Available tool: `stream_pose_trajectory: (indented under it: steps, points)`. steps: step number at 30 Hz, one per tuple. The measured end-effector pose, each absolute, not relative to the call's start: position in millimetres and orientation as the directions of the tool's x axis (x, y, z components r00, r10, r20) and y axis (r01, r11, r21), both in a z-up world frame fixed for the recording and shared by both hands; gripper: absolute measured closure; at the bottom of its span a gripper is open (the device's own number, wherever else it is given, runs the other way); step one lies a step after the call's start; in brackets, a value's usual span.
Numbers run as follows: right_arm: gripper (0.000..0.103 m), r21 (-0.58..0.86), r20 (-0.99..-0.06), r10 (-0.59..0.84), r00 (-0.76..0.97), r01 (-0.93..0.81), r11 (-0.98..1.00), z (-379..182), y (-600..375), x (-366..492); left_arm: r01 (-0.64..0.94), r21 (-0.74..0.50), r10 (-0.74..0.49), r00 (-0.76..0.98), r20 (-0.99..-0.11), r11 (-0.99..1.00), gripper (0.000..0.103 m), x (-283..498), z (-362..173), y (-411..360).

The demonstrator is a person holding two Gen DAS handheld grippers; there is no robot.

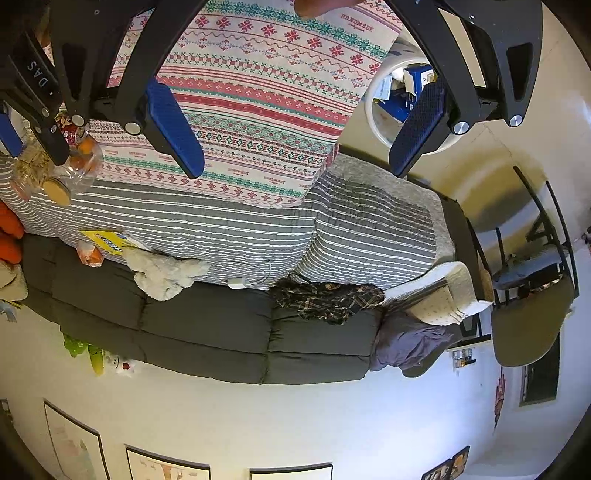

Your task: Collect trash

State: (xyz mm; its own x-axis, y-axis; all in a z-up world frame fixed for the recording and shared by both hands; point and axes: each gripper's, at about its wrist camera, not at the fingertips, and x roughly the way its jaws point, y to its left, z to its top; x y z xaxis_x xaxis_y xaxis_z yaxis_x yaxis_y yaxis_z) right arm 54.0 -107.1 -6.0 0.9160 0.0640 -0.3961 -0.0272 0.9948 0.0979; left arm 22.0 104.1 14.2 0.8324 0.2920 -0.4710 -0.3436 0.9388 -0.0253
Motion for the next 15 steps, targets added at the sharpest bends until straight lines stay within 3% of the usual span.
stream_pose_trajectory:
  steps: [15]
  points:
    - [0.007, 0.046, -0.336, 0.032, 0.941, -0.018, 0.999, -1, -102, 44, -0.327, -0.016, 0.285, 0.846, -0.451, 0.945, 0.007, 21, 15, 96]
